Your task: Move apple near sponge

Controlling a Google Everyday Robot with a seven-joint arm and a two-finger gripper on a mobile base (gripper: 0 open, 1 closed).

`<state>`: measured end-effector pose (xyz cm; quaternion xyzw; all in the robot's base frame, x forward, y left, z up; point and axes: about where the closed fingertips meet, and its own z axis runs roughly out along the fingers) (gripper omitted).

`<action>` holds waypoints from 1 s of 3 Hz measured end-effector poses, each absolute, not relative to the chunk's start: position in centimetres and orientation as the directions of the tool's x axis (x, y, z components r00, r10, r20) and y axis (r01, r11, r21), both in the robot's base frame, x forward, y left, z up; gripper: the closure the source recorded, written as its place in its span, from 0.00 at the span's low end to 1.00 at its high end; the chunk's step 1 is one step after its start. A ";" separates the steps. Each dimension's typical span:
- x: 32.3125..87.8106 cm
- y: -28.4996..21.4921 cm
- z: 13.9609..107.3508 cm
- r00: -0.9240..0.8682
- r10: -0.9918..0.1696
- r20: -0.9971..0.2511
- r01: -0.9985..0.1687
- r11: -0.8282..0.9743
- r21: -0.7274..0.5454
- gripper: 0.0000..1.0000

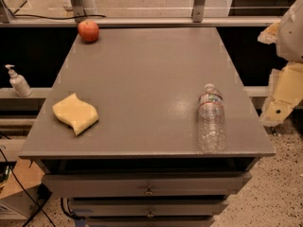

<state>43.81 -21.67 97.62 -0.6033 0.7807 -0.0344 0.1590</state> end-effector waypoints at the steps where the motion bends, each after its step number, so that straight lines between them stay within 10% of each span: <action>1: 43.9 -21.7 97.9 -0.220 -0.952 -0.214 -0.929 0.271 -0.251 0.00; 3: 47.4 -18.3 100.6 -0.049 -0.899 -0.436 -0.932 0.199 -0.304 0.00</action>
Offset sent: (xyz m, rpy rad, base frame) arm 0.0389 0.0191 0.0471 0.2996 -0.1543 0.1495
